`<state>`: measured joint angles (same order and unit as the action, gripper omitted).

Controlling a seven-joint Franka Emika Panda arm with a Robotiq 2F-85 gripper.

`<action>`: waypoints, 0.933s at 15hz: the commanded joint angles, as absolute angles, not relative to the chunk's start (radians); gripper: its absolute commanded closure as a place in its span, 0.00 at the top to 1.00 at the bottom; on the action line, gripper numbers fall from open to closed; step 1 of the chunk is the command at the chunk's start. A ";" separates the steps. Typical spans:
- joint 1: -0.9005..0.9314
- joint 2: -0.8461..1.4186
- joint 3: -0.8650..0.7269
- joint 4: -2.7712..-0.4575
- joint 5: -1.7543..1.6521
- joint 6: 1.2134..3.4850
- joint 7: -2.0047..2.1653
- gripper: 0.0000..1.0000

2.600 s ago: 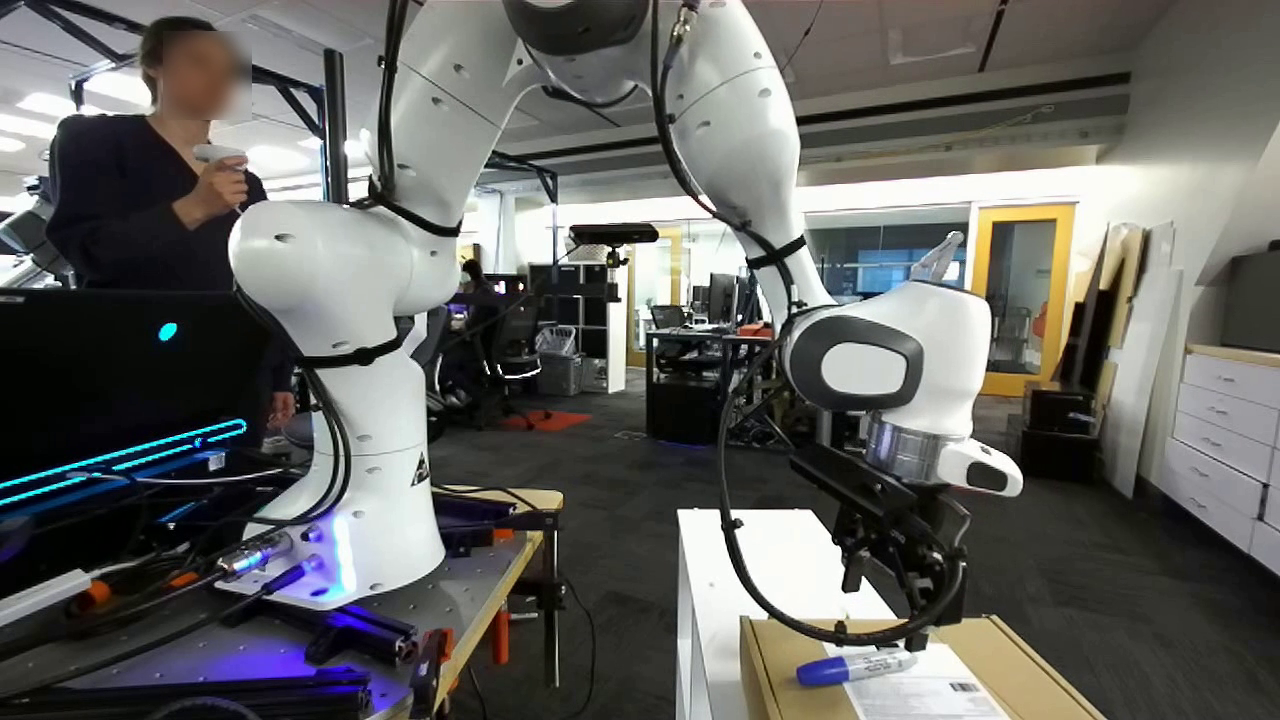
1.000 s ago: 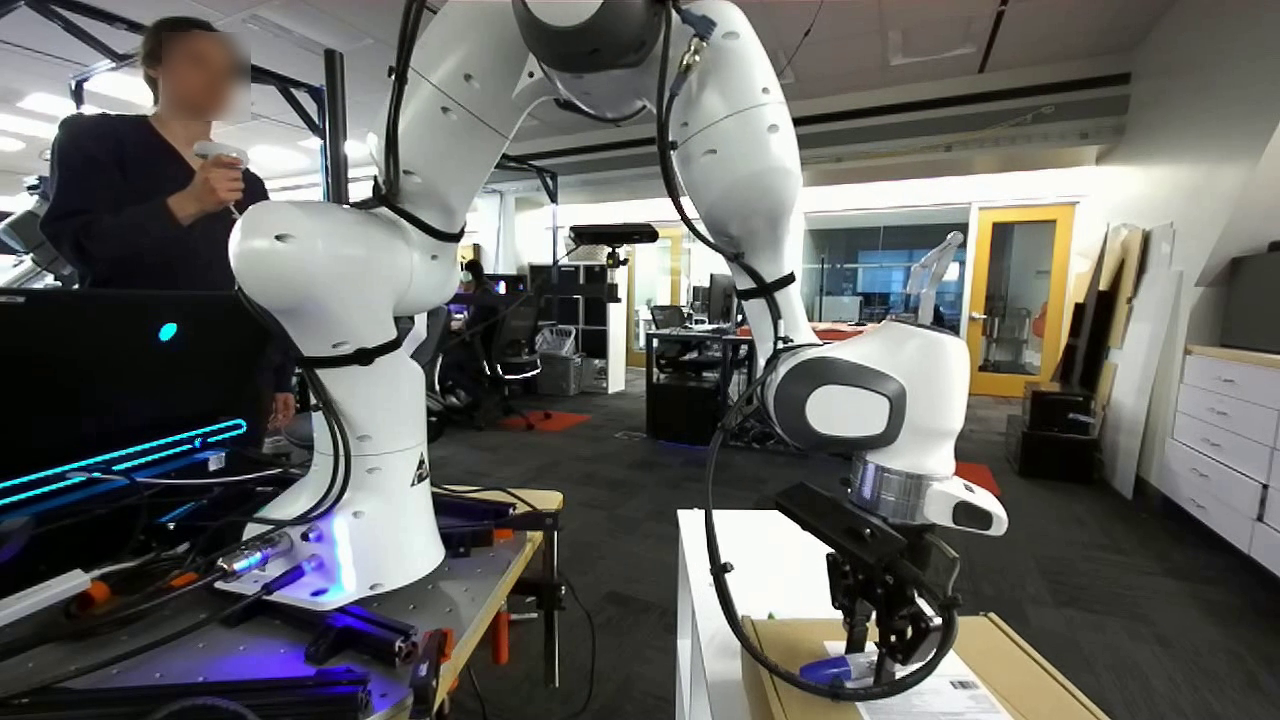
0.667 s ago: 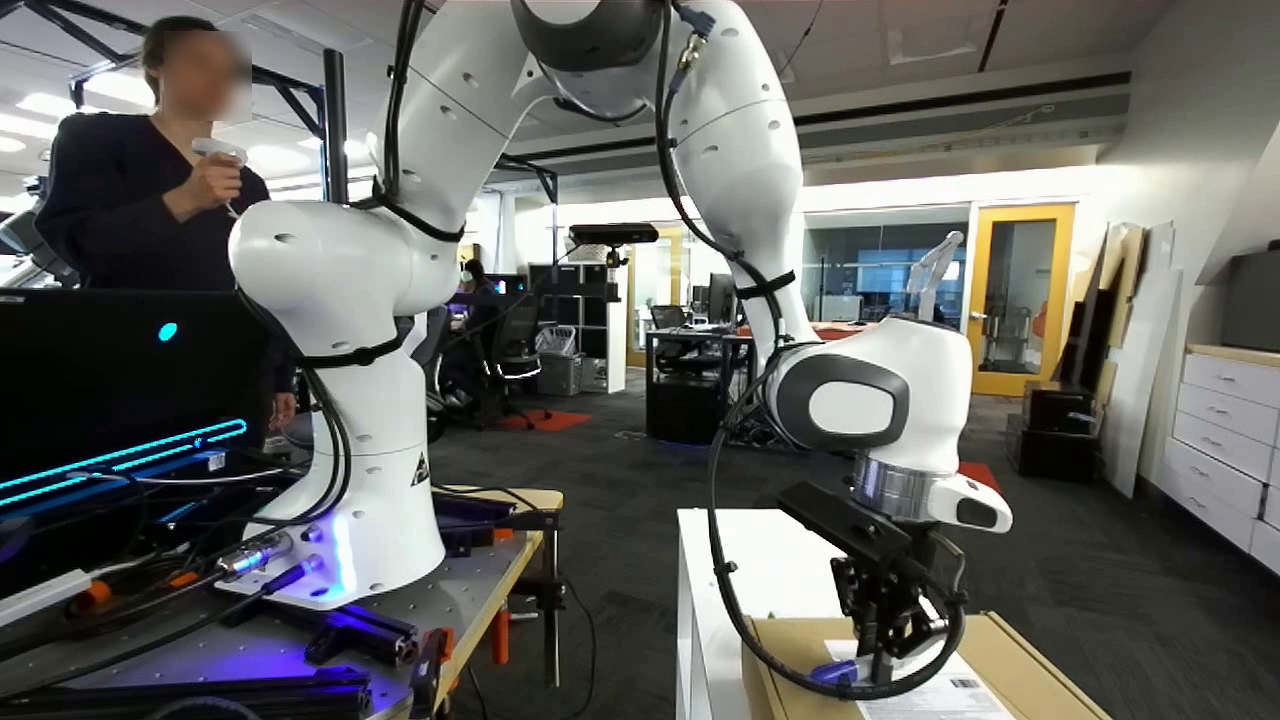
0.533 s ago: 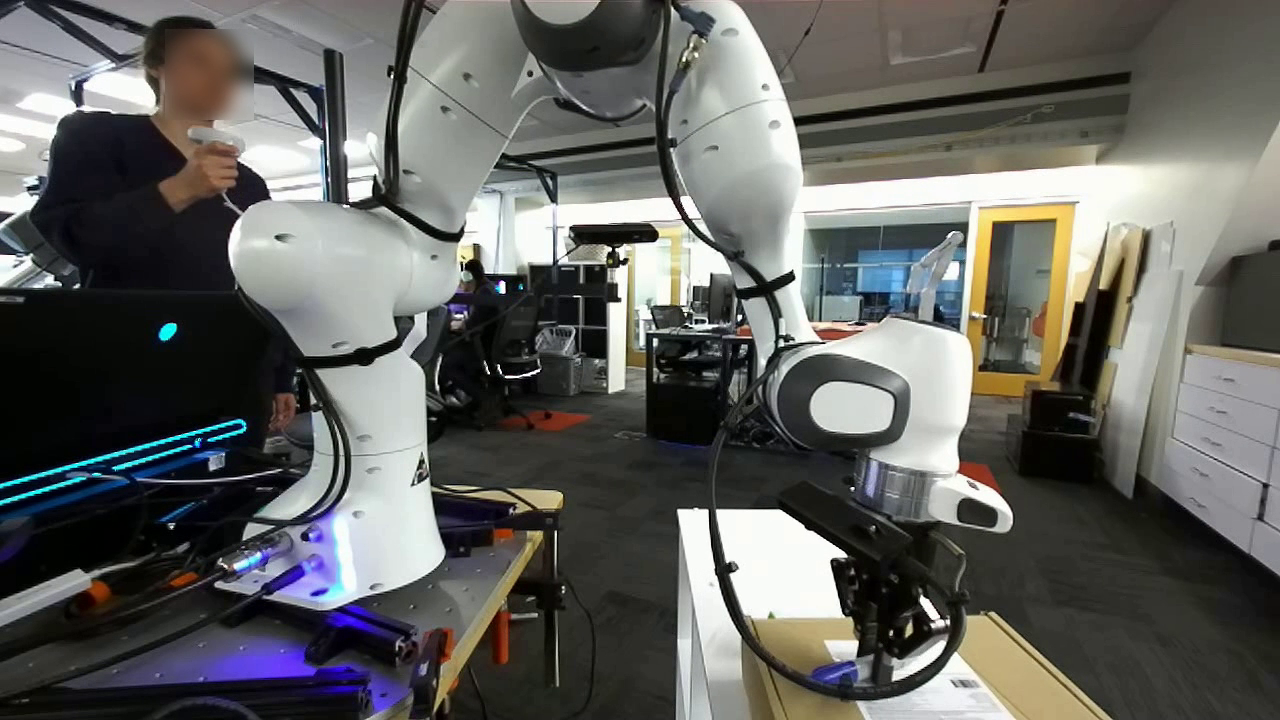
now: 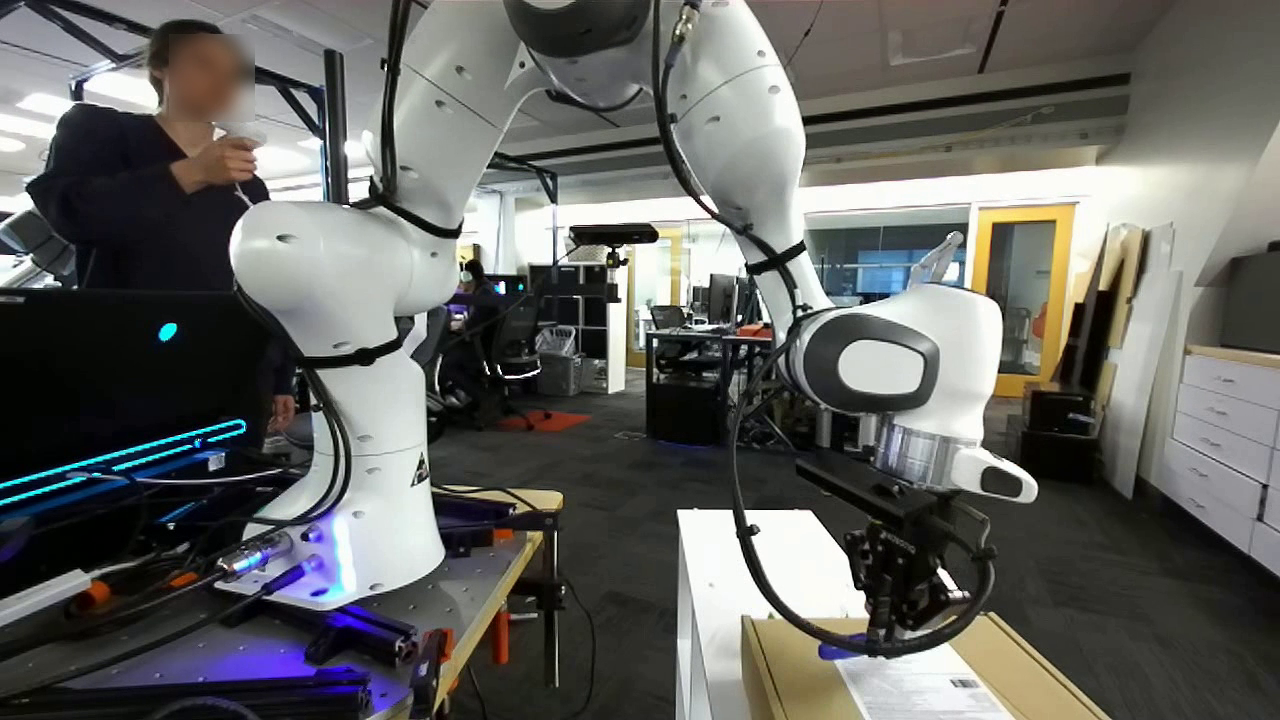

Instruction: Put the marker in the cup

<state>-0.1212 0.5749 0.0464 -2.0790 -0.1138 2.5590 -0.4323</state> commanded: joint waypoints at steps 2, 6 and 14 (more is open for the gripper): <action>-0.062 0.555 0.033 -2.040 -0.168 2.369 -0.391 0.04; -0.002 0.566 0.052 -2.037 -0.207 2.277 -0.393 0.04; 0.145 0.602 0.063 -2.004 -0.364 2.114 -0.363 0.04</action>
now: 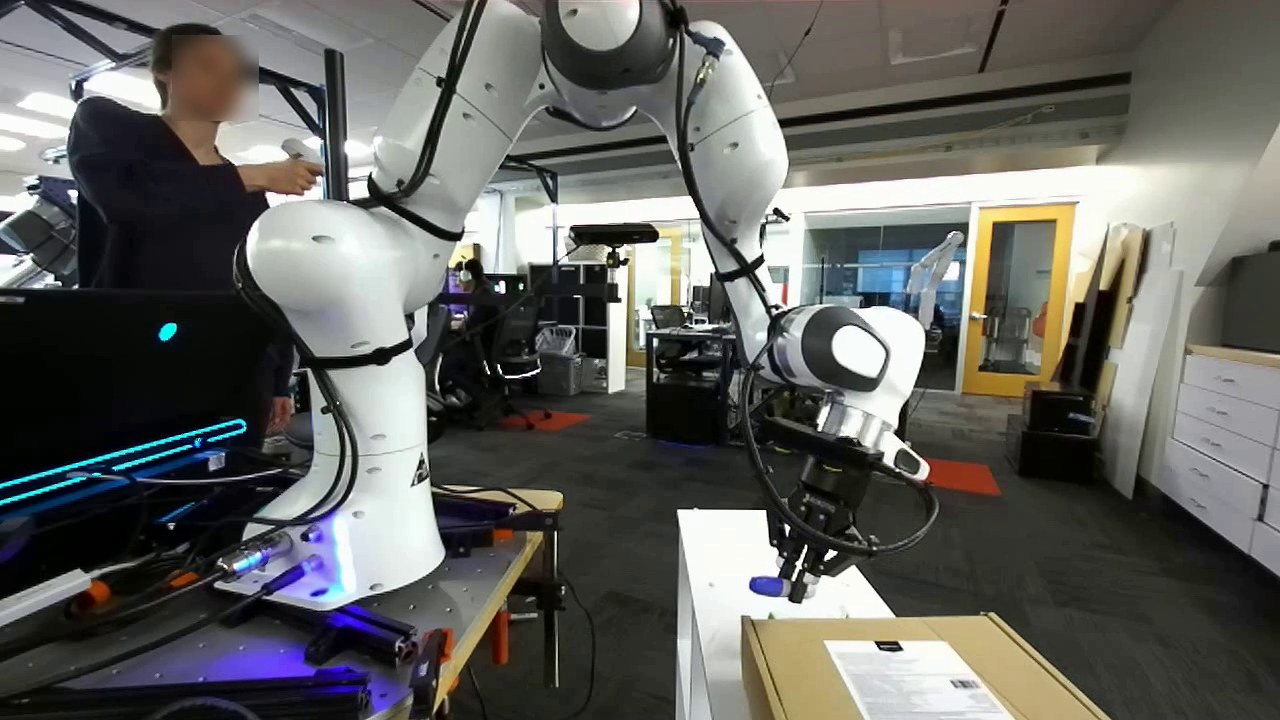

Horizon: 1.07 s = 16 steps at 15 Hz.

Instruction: Put the marker in the cup

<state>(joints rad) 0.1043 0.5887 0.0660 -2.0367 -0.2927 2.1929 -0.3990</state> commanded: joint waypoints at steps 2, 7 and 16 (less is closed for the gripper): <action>0.170 0.609 0.065 -1.993 -0.411 2.080 -0.357 0.04; 0.231 0.662 0.072 -1.932 -0.522 2.004 -0.347 0.04; 0.301 0.757 0.093 -1.839 -0.651 1.969 -0.355 0.04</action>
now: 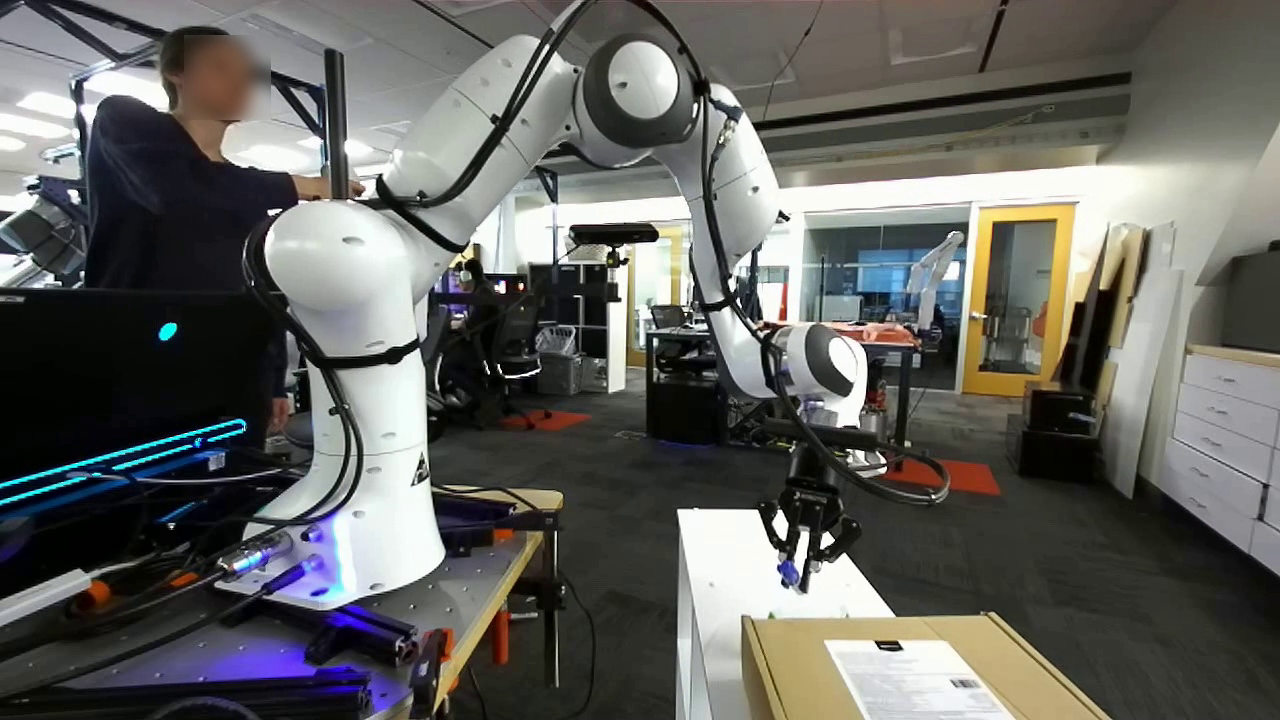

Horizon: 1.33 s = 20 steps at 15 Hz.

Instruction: Put the marker in the cup

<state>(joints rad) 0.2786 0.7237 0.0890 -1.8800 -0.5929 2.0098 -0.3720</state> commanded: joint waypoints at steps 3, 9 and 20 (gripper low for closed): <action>0.317 0.802 0.092 -1.815 -0.726 1.967 -0.365 0.04; 0.331 0.880 0.099 -1.790 -0.876 1.950 -0.361 0.04; 0.283 0.843 0.146 -1.759 -0.870 1.922 -0.376 0.93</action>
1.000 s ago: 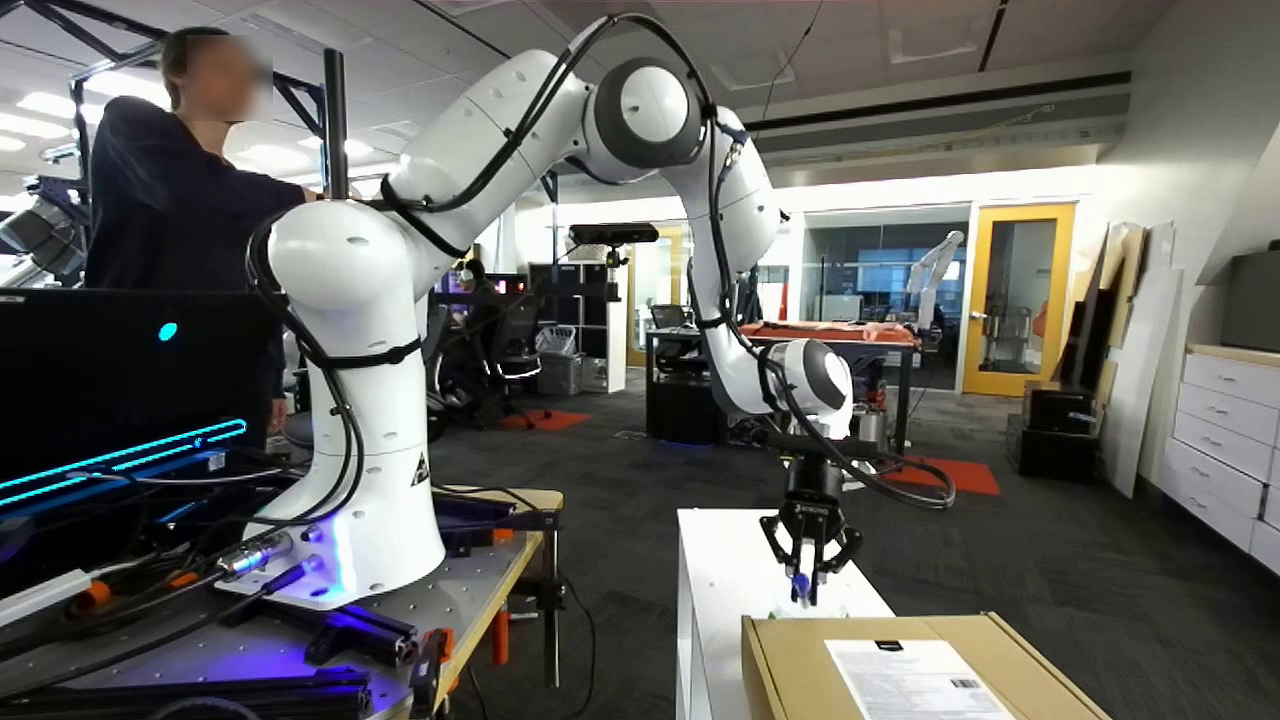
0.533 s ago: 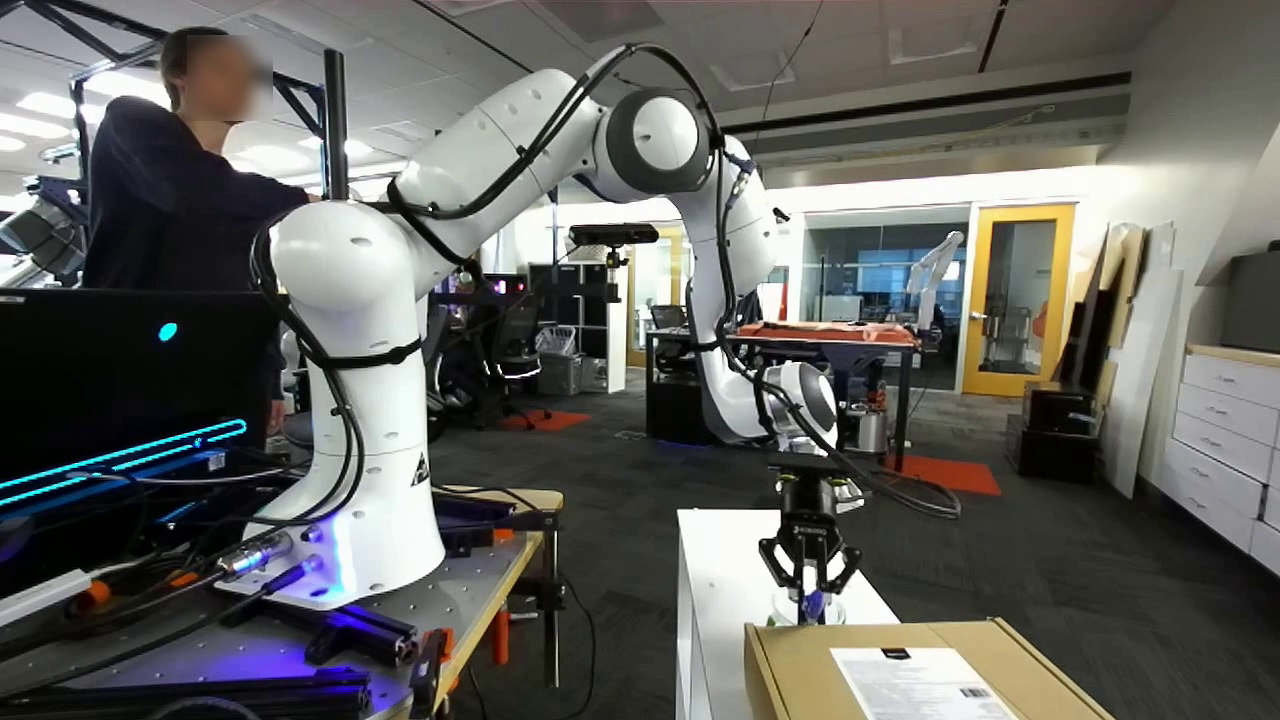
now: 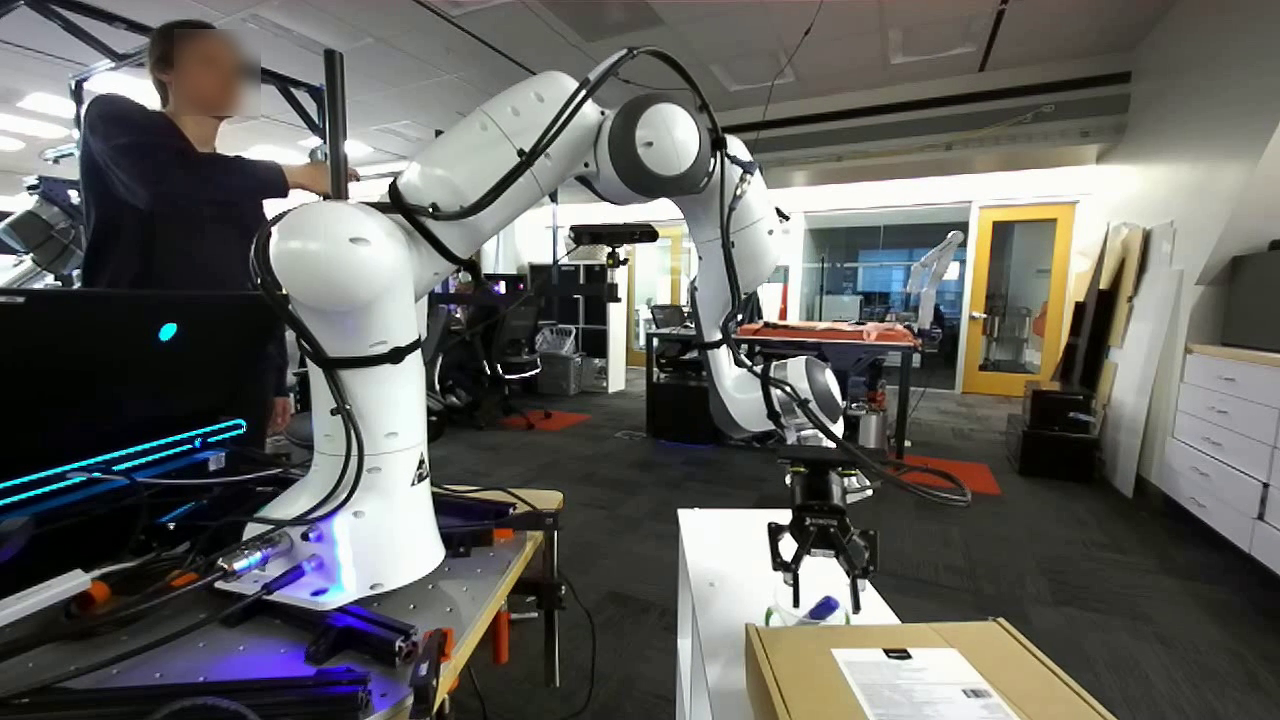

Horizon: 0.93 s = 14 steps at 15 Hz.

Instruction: Put the marker in the cup

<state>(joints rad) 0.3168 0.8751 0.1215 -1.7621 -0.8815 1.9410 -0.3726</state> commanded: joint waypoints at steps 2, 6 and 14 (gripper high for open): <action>0.256 0.822 0.152 -1.756 -0.843 1.927 -0.386 1.00; 0.178 0.762 0.161 -1.764 -0.748 1.948 -0.406 1.00; -0.032 0.606 0.139 -1.828 -0.382 2.030 -0.501 1.00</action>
<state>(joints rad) 0.0335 0.6873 0.1408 -1.7457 -0.4947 1.9723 -0.4732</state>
